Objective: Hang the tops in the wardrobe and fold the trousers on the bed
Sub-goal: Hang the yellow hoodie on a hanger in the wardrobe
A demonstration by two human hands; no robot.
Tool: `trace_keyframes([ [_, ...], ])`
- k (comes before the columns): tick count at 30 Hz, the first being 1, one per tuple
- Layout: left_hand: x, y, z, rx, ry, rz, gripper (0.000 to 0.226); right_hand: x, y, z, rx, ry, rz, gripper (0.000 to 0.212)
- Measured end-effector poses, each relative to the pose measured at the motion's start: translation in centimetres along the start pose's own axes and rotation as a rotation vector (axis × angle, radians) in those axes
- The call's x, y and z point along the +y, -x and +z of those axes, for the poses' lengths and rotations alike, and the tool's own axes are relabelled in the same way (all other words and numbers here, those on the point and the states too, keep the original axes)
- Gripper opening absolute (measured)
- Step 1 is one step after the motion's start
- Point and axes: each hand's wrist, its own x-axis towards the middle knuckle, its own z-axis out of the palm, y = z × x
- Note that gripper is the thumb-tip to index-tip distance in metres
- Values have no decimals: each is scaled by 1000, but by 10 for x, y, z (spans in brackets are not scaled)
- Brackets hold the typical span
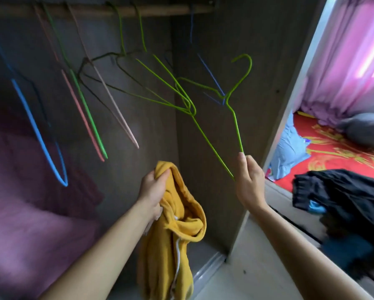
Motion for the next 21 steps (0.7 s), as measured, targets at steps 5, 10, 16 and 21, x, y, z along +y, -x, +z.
trace_keyframes([
  [5,-14,8,43,-168,-12,-62,66,28,60,-54,-105,88,75,47],
  [10,-39,24,78,-312,-93,-80,58,42,113,-113,-137,108,217,47],
  [16,-60,48,109,-439,-113,-126,36,54,160,-172,-137,142,459,54],
  [21,-46,72,127,-495,-70,-181,48,47,180,-200,-33,190,416,52],
])
